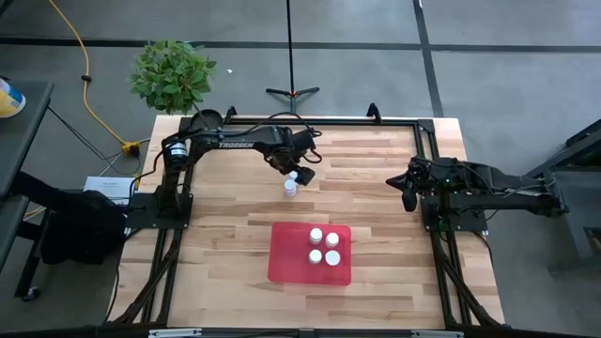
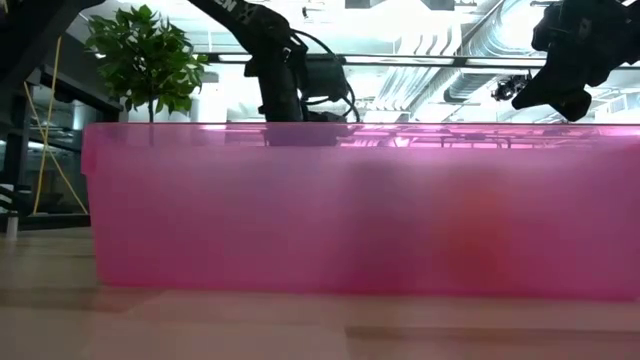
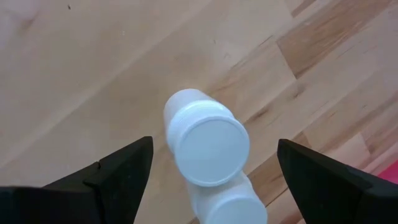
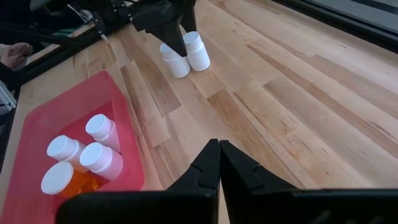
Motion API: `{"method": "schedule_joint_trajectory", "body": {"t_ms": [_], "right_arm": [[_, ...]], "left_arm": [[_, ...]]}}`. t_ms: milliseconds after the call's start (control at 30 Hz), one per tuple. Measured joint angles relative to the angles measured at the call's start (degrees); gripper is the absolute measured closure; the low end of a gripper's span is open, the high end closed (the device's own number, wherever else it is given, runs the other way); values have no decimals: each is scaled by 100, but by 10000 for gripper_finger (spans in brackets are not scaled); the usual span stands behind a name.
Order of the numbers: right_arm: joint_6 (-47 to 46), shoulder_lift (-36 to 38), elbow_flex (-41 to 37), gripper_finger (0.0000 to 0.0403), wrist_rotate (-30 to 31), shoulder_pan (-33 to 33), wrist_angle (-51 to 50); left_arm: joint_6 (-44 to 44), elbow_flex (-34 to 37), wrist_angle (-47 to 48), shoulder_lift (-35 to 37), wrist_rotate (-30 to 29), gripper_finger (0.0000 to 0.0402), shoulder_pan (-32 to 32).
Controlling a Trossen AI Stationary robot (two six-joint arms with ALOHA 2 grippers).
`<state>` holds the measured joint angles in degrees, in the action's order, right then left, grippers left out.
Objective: Pick and place pill bottles into a basket
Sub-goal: Put the top white pill bottle into the bin
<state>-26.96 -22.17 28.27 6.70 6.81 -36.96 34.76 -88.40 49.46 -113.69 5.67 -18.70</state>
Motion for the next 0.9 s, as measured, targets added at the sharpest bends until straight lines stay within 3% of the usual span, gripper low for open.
{"method": "schedule_joint_trajectory", "body": {"t_ms": [167,467,900], "right_arm": [[0,2,0,403,0,0,-1],[0,2,0,403,0,0,1],[0,2,0,403,0,0,-1]], "left_arm": [[-1,0,-3,0,-2,45,0],[0,-9,-46,-87,13,127,11],[-308,-7,-290,-149,20,280,-2]]}}
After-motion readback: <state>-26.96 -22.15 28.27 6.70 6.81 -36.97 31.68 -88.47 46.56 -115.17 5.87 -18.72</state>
